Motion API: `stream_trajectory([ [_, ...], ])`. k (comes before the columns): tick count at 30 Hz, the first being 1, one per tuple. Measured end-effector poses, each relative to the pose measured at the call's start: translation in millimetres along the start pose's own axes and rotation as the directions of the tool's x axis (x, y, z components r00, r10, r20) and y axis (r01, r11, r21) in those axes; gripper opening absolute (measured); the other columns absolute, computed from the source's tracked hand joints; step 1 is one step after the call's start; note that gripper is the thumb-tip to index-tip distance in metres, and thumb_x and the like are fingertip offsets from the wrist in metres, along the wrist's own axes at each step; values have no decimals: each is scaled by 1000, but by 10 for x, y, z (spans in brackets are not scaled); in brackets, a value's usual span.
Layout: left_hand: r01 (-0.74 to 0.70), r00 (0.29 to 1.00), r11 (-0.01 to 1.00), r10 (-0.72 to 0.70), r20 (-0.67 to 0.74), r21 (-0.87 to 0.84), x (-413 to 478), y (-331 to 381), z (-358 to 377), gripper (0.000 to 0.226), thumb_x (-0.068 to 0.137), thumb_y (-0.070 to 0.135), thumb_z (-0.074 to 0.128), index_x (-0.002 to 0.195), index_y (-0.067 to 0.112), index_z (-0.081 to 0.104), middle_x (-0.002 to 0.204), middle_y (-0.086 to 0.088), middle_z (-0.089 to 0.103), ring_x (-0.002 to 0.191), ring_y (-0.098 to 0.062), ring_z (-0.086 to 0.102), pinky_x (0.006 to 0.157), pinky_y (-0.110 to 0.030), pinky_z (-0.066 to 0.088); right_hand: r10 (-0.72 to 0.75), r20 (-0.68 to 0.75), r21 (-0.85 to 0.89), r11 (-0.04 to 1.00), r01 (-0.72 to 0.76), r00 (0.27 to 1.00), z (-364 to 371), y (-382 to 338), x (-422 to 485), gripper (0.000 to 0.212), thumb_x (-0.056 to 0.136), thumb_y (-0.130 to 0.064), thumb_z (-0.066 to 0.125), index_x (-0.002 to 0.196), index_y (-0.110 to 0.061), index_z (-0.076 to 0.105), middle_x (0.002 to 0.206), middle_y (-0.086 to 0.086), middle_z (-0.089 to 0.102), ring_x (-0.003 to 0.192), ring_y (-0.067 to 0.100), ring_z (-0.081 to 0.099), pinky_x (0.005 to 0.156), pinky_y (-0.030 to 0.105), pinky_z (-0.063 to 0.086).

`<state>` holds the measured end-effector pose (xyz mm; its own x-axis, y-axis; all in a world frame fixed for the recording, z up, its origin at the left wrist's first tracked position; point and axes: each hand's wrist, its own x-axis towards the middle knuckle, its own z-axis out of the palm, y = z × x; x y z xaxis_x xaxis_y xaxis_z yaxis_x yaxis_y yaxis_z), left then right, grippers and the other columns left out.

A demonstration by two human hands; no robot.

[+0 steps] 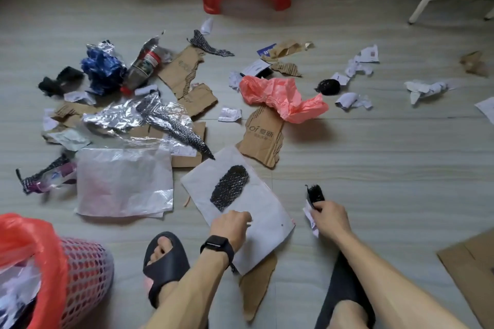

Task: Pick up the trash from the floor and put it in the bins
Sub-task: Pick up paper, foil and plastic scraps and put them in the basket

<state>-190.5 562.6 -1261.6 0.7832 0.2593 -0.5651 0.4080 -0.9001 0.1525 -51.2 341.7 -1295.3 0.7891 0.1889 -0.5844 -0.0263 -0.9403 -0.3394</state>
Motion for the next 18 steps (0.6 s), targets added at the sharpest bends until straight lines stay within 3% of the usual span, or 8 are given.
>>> stream_trajectory([
  [2,-3,998,1000,1,-64,-23,-142,-59,-129,29,98,23,47,122,32,59,119,-4,65,108,-29,62,79,-37,48,-12,14,99,995,11,1000,44,-173,-211,27,90,-21,57,66,-8,59,66,9,65,71,29,60,56,30,38],
  [5,21,987,1000,-25,-162,-23,-393,-249,-407,27,98,25,47,121,32,60,116,-5,66,107,-29,61,77,-36,48,-64,-62,208,975,75,996,29,-560,-521,27,95,-28,53,74,-15,62,71,3,68,71,25,60,56,29,42],
  [8,82,965,997,-82,-248,-14,-667,-598,-691,27,98,25,47,120,32,60,114,-5,67,105,-30,62,77,-36,49,-191,-134,223,950,217,972,11,-1040,-779,25,95,-37,53,87,-18,68,78,2,73,76,26,65,63,32,48],
  [10,124,948,992,-127,-291,-30,-856,-868,-872,26,98,28,47,121,32,60,115,-6,67,105,-30,62,76,-35,48,-266,-137,257,921,293,954,-1,-1394,-951,25,94,-37,54,84,-19,68,73,1,72,71,21,66,61,31,46],
  [14,240,889,970,-232,-395,-30,-1378,-1533,-1223,27,97,26,49,119,31,63,112,-5,70,101,-29,66,76,-35,54,-462,-126,253,840,479,878,127,-2171,-1376,21,92,-34,59,82,-18,69,76,1,70,75,22,63,64,34,45],
  [18,417,805,907,-400,-439,-61,-2035,-2249,-1436,26,96,28,49,117,34,64,114,-4,69,103,-29,65,77,-36,52,-644,-54,278,724,631,763,426,-2815,-1888,19,91,-32,63,86,-17,73,78,-3,74,74,13,67,69,34,52],
])
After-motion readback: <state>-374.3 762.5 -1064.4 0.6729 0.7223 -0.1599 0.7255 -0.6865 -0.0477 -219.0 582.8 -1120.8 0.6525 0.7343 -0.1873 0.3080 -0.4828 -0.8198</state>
